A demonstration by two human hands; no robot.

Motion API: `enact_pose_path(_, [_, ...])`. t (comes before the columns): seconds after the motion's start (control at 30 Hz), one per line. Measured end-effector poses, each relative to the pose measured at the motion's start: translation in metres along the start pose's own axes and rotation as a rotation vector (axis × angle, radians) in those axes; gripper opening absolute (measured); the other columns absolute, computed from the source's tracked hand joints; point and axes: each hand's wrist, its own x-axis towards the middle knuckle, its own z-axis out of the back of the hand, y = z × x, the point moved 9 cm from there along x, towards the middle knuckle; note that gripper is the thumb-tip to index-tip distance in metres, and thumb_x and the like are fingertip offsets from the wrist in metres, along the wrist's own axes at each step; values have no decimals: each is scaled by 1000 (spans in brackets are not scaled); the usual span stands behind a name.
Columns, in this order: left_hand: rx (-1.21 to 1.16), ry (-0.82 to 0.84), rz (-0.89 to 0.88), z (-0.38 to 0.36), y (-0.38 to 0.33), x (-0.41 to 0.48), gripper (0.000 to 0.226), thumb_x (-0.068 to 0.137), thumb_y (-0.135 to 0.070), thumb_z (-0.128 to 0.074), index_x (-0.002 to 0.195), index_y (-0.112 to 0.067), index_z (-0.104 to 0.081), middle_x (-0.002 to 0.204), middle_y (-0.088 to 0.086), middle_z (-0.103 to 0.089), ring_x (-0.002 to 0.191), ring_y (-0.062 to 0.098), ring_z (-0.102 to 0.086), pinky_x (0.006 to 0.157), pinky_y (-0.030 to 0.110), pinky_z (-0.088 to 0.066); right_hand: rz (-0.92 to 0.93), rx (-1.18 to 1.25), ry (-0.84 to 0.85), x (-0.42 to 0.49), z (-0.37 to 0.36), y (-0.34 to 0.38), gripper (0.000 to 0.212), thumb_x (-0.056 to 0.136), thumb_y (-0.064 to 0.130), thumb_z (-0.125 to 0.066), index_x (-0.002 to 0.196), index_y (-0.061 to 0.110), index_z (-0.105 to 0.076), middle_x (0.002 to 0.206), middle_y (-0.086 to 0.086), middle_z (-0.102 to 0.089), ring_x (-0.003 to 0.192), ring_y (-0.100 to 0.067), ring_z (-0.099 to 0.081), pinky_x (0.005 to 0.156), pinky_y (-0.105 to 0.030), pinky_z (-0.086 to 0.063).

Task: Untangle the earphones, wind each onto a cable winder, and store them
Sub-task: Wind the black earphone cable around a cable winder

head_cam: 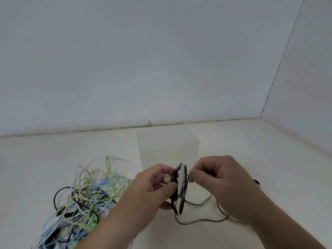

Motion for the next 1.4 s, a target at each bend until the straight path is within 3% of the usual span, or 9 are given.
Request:
enact_pose_path(0.27, [-93, 180, 73, -17, 2, -4, 16, 80, -15, -68, 94, -20, -74, 77, 2, -65, 69, 15, -64, 64, 35, -57, 16, 21, -138, 2, 15, 1, 19, 79, 21, -80, 63, 17, -70, 46, 12, -47, 46, -2, -38, 48, -12, -34])
enact_pose_path(0.57, [-233, 276, 79, -22, -3, -10, 24, 84, -10, -70, 108, -6, -70, 86, 10, -66, 71, 19, -64, 67, 35, -57, -163, 57, -22, 4, 0, -21, 33, 89, 39, -67, 62, 20, -68, 47, 6, -37, 44, -9, -28, 43, -15, -26])
enact_pose_path(0.67, [-287, 212, 46, -18, -4, -7, 30, 79, -12, -72, 108, -3, -69, 96, 21, -65, 77, 24, -63, 69, 35, -56, -214, 20, 90, 4, -16, -31, 40, 92, 46, -62, 58, 26, -64, 54, 2, -36, 48, -12, -27, 45, -22, -24])
enact_pose_path(0.8, [-440, 28, -21, -4, -7, -1, 25, 78, -13, -72, 101, -5, -69, 98, 25, -64, 84, 38, -65, 71, 42, -59, -245, 14, 216, 2, -37, -38, 40, 101, 35, -52, 65, 23, -65, 57, 4, -41, 49, -10, -30, 46, -24, -25])
enact_pose_path(0.93, [-492, -130, -12, 13, -7, 1, 27, 77, -12, -70, 103, -4, -66, 96, 24, -67, 73, 30, -61, 64, 36, -60, -229, -3, 355, -3, -54, -34, 35, 103, 28, -49, 77, 15, -68, 57, 3, -43, 49, -12, -33, 47, -22, -27])
enact_pose_path(1.03, [-435, -190, -4, 19, -7, 0, 34, 74, -18, -65, 105, -5, -65, 95, 23, -70, 68, 24, -64, 66, 38, -59, -151, -57, 420, -6, -57, -22, 28, 100, 28, -53, 81, 18, -70, 60, 1, -42, 53, -14, -35, 50, -21, -30])
enact_pose_path(1.2, [-396, -205, 14, 23, -1, 1, 21, 80, -14, -64, 100, -6, -64, 85, 18, -69, 70, 26, -65, 62, 38, -59, -67, -60, 415, -7, -48, -10, 19, 94, 30, -65, 82, 19, -75, 50, 11, -36, 50, -12, -33, 51, -24, -28])
enact_pose_path(1.27, [-254, -225, -2, 24, 1, 2, 8, 89, -4, -62, 95, -9, -66, 86, 20, -65, 72, 26, -63, 67, 42, -60, -38, -10, 397, -7, -46, -7, 17, 92, 28, -67, 83, 16, -75, 51, 9, -39, 50, -11, -33, 51, -25, -28])
enact_pose_path(1.4, [107, -223, -45, 23, 1, 2, 29, 91, 7, -62, 85, -21, -69, 88, 15, -60, 66, 21, -64, 72, 50, -59, 42, 73, 217, -2, -30, 1, 21, 90, 27, -70, 77, 12, -71, 54, 5, -40, 52, -10, -32, 51, -25, -28])
